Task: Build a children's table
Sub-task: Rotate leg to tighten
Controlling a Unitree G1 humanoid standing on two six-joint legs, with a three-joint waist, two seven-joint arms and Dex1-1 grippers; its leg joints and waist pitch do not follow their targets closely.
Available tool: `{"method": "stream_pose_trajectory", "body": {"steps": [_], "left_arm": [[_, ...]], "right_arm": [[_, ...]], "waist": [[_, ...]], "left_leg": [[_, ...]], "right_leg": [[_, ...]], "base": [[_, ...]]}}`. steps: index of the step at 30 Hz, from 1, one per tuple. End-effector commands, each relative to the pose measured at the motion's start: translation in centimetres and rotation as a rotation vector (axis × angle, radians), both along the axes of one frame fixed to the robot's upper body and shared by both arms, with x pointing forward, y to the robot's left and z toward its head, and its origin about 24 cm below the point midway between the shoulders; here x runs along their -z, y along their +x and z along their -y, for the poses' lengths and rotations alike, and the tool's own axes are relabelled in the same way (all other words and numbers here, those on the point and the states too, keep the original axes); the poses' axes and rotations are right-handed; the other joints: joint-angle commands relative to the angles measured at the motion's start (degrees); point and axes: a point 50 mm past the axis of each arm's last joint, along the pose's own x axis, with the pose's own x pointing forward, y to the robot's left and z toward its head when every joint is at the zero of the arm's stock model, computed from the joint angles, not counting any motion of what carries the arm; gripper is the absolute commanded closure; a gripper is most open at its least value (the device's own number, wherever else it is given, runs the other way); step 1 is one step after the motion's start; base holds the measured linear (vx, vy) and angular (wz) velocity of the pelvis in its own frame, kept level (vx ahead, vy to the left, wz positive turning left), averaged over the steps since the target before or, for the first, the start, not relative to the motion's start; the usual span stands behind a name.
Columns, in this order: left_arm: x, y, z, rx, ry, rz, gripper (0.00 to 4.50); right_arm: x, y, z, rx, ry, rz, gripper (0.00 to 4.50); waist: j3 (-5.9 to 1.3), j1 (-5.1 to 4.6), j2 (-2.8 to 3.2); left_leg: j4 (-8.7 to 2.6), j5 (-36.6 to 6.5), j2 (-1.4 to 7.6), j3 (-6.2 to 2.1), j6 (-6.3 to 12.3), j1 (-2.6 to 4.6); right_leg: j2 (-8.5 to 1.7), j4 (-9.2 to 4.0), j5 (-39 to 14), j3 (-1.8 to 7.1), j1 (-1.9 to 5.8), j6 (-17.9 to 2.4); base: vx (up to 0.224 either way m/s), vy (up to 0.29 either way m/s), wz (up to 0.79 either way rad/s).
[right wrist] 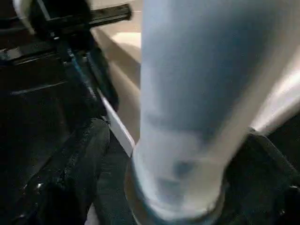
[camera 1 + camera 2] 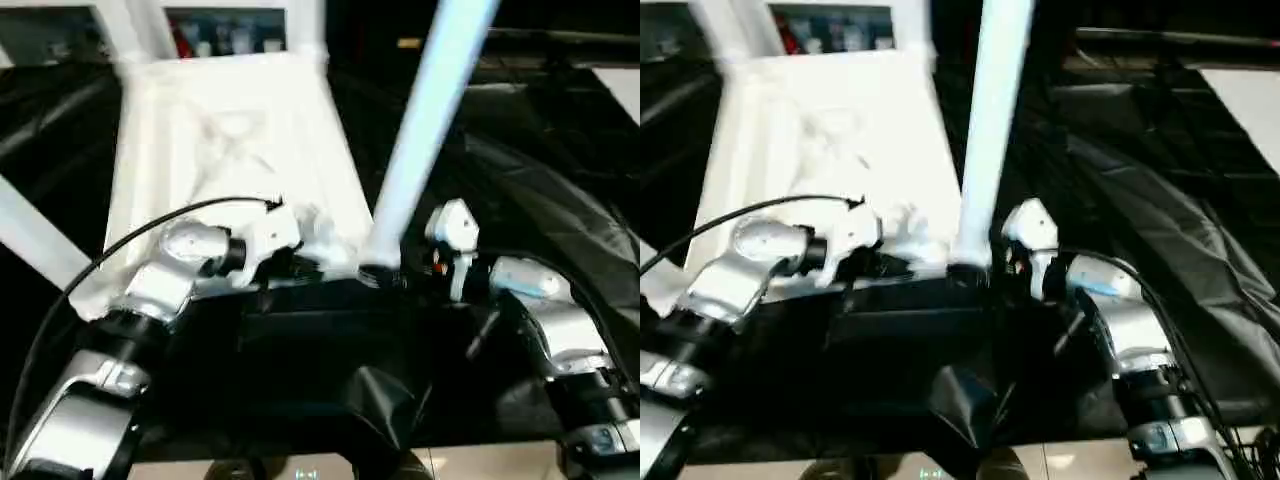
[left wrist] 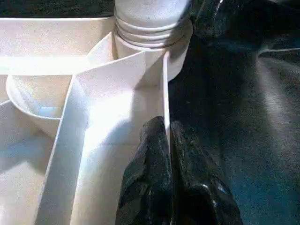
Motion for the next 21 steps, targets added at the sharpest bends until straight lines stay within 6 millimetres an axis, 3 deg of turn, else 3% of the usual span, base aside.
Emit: {"method": "stream_pose_trajectory", "body": {"steps": [1,5,12,21], "left_arm": [[2.11,-1.26,0.81,0.062,0.006,-0.097,4.50],[2.13,-1.09,0.63,0.052,0.009,-0.090,4.50],[2.01,-1.05,0.55,0.051,0.012,-0.090,4.50],[2.17,-1.02,0.31,0.048,0.020,-0.104,4.50]], "right_arm": [[1.25,-0.68,-0.43,-0.060,-0.050,-0.046,0.67],[1.47,-0.68,-0.26,-0.067,-0.071,-0.046,0.67],[1.54,-0.74,0.01,-0.071,-0.069,-0.062,1.33],[1.85,-0.74,0.27,-0.079,-0.084,-0.065,1.84]], "waist": [[-3.91,0.05,-0.43],[-3.80,0.18,-0.25],[-4.12,0.46,-0.33],[-3.99,0.55,-0.33]], "left_leg": [[-2.72,-4.7,3.23,-0.86,9.25,1.00],[-2.89,-7.2,3.17,-0.98,6.94,1.08],[-2.50,-3.0,3.00,-0.82,8.72,1.00],[-2.56,-5.4,3.04,-0.87,7.88,1.08]], "right_leg": [[-3.30,-2.44,-3.5,2.01,3.40,-18.5],[-3.30,-2.78,-7.4,2.14,3.24,-17.1],[-3.08,-1.95,0.5,2.14,3.55,-18.3],[-3.14,-2.34,-3.7,2.11,3.46,-17.8]], "base": [[0.000,0.000,0.00],[0.000,0.000,0.00],[0.000,0.000,0.00],[0.000,0.000,0.00]]}}
